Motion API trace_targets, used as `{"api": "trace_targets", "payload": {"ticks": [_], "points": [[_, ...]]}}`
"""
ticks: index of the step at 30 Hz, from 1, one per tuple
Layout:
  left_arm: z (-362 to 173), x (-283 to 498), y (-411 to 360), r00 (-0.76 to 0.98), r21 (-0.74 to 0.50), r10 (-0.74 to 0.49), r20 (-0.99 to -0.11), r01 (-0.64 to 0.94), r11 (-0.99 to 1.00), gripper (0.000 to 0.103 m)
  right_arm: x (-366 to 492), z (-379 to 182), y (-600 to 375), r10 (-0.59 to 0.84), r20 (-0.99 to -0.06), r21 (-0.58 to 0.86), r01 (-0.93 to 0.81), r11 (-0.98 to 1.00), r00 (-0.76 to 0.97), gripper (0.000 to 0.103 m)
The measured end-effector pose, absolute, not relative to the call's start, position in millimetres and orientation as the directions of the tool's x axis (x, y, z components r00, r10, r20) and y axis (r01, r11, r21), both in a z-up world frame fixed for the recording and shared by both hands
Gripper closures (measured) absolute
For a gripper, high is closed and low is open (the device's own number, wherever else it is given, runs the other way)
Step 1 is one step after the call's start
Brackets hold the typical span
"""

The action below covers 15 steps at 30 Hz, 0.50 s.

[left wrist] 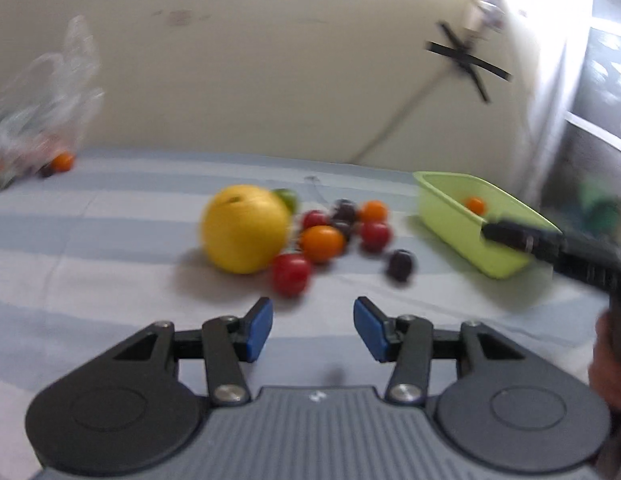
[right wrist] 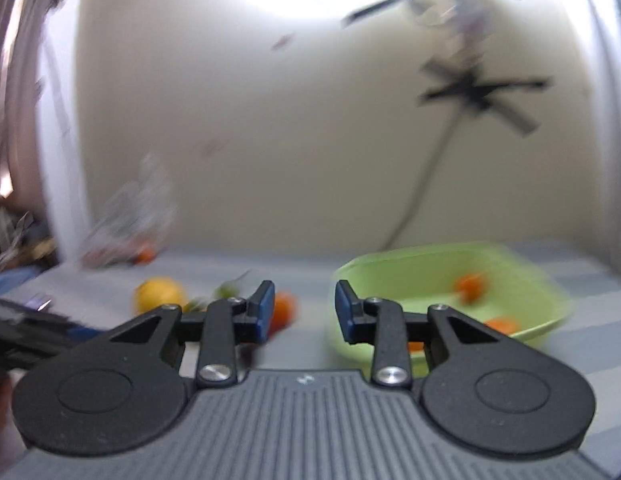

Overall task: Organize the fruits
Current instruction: 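Grasp a red cherry tomato with the left tool while the right tool grasps a stemmed orange tomato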

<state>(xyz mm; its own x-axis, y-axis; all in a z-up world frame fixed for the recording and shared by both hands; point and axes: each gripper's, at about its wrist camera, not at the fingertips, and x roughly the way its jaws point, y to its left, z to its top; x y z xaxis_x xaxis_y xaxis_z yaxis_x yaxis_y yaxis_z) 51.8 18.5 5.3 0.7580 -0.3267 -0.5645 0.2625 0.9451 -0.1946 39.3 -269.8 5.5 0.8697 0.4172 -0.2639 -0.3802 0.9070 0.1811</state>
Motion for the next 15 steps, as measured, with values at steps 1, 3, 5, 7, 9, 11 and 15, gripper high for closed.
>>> {"api": "trace_targets", "payload": {"ticks": [1, 3, 5, 7, 9, 11, 15], "points": [[4.3, 57.2, 20.8, 0.763, -0.2, -0.32, -0.561, 0.25, 0.947, 0.055, 41.0, 2.7, -259.0, 0.436, -0.294, 0.181, -0.399, 0.899, 0.85, 0.067], [2.9, 64.4, 20.2, 0.764, -0.205, -0.317, -0.561, 0.244, 0.948, 0.05, 46.4, -2.5, -235.4, 0.449, -0.353, 0.144, -0.427, 0.893, 0.821, 0.066], [1.5, 71.0, 14.0, 0.762, -0.201, -0.329, -0.558, 0.26, 0.944, 0.05, 51.1, -4.0, -214.9, 0.461, -0.379, 0.082, -0.467, 0.88, 0.802, 0.066], [-0.9, 74.6, 9.3, 0.764, -0.179, -0.32, -0.56, 0.265, 0.947, 0.052, 61.0, -1.6, -197.0, 0.476, -0.396, 0.018, -0.512, 0.859, 0.785, 0.066], [-5.0, 79.7, 9.7, 0.755, -0.185, -0.316, -0.575, 0.256, 0.949, 0.054, 72.5, -0.8, -179.7, 0.493, -0.416, -0.052, -0.561, 0.826, 0.764, 0.067], [-8.6, 82.1, 16.2, 0.741, -0.226, -0.346, -0.576, 0.262, 0.938, 0.054, 89.9, -1.3, -166.1, 0.489, -0.438, -0.137, -0.593, 0.793, 0.755, 0.067], [-11.3, 82.2, 24.5, 0.742, -0.24, -0.354, -0.569, 0.262, 0.935, 0.054, 107.8, -4.8, -156.2, 0.517, -0.502, -0.187, -0.671, 0.717, 0.693, 0.067]]}}
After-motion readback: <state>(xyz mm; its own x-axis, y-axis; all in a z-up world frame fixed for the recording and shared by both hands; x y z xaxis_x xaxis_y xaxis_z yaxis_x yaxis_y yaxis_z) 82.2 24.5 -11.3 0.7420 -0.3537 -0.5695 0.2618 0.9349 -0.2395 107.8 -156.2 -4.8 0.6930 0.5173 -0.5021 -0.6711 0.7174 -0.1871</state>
